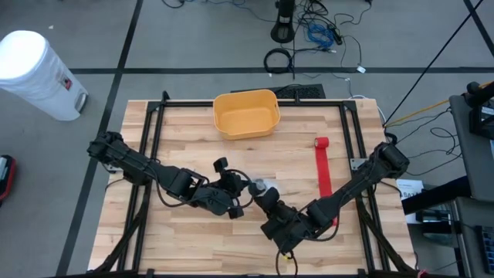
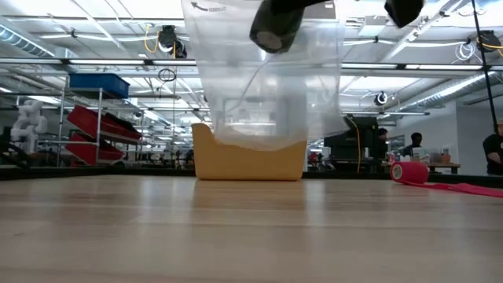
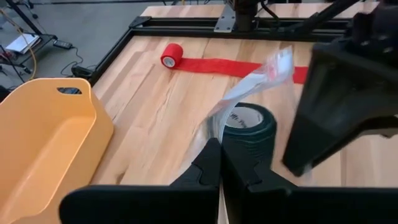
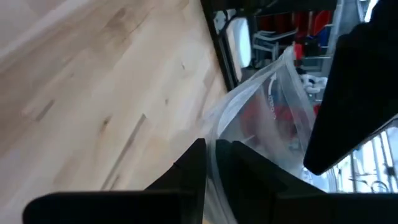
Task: Roll bandage
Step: Put the rolled green bandage into the transparent zip bag
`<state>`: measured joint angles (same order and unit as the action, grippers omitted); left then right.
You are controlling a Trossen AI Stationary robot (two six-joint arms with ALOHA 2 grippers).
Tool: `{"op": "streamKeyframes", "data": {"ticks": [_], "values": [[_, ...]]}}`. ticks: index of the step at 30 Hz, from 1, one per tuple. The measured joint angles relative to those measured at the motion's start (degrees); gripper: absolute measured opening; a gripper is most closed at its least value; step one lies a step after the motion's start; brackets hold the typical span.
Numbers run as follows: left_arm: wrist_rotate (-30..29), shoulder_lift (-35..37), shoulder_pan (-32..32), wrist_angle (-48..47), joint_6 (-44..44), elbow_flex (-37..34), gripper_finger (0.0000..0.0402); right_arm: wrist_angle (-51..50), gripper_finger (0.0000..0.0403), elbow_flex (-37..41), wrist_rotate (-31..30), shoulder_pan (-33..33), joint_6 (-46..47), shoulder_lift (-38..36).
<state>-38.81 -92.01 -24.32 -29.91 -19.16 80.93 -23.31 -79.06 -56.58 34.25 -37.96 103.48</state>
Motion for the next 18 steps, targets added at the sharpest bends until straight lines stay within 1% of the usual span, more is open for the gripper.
{"op": "streamKeyframes", "data": {"ticks": [3,6,15,18], "values": [[0.0,0.0,0.0,0.0,0.0,0.0,0.0002,-4.8,0.0064,-1.4,1.4,0.2,3.6,-0.1],[0.1,0.0,0.0,0.6,0.0,0.0,0.0002,-8.0,0.0064,-2.0,1.3,0.1,6.0,-0.1],[0.6,0.0,0.0,1.1,0.0,0.0,0.0002,-8.5,0.0063,-2.0,1.3,-0.7,6.4,-0.1],[0.6,0.0,0.0,1.1,0.0,0.0,0.0002,-8.3,0.0052,-2.0,1.3,-0.8,6.7,-0.1]]}}
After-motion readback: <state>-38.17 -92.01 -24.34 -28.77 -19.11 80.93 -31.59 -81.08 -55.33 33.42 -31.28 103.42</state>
